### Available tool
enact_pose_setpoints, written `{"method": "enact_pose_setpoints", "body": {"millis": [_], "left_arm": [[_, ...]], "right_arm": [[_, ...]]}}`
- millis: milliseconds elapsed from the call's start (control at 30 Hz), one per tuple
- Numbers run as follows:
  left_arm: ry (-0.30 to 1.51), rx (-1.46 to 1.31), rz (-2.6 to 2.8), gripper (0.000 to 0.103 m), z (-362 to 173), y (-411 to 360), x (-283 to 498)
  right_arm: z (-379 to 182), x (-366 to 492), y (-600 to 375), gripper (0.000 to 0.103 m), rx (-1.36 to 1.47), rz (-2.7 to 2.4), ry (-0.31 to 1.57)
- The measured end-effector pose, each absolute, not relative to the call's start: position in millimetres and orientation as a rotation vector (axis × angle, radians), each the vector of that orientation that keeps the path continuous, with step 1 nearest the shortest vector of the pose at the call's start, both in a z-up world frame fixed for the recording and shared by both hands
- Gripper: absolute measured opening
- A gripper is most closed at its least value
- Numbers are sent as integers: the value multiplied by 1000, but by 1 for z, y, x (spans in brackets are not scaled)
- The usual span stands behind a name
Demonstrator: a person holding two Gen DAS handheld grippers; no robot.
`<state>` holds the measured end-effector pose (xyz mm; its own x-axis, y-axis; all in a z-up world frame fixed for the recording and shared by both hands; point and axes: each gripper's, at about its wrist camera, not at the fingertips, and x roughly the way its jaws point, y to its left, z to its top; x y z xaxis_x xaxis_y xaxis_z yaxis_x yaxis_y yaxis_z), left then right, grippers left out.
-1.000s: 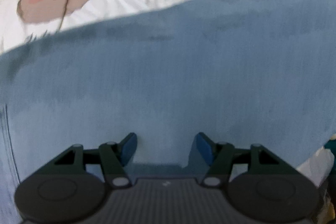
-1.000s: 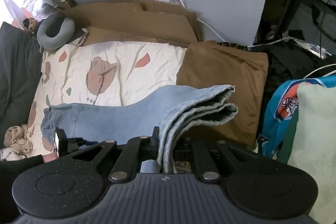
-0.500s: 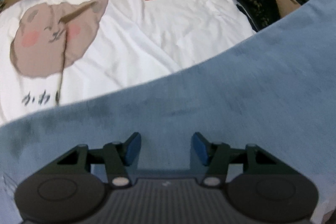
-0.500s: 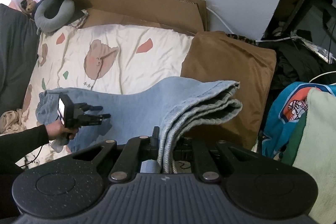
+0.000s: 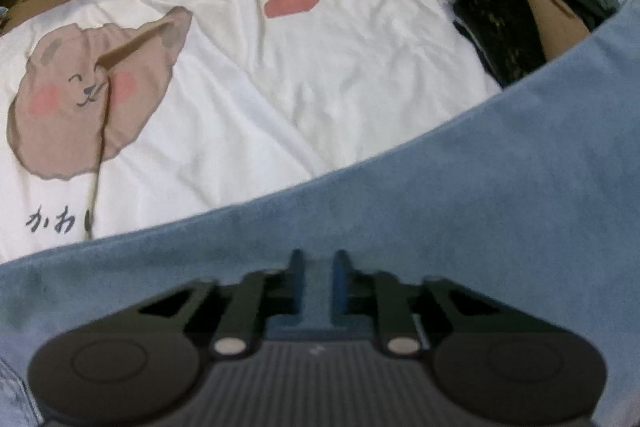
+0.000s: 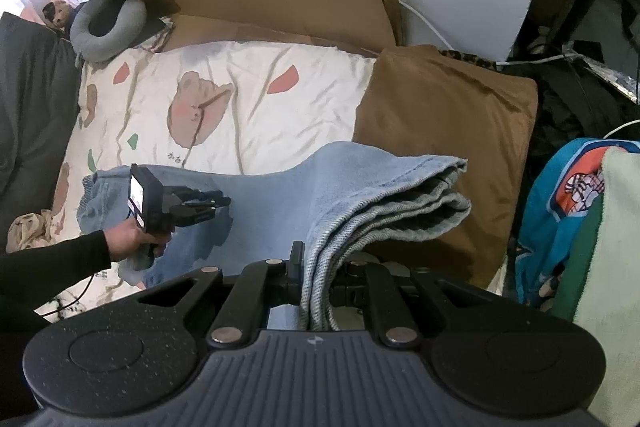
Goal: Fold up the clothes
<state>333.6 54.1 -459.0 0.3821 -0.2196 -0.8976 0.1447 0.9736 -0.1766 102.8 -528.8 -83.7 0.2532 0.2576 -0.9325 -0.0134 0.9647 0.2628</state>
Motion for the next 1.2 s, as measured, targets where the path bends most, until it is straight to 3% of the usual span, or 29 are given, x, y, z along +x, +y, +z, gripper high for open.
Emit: {"method": "enact_pose_setpoints", "body": {"millis": [333, 800, 1200], "left_arm": [[1143, -84, -222, 7, -467, 49, 329], [1212, -80, -233, 8, -468, 20, 386], [1263, -171, -309, 7, -467, 16, 303]], "right_arm": [[-86, 109, -520, 9, 211, 217, 1298], [-77, 108, -502, 9, 209, 226, 1277], [-52, 120, -481, 9, 174, 278, 1213]]}}
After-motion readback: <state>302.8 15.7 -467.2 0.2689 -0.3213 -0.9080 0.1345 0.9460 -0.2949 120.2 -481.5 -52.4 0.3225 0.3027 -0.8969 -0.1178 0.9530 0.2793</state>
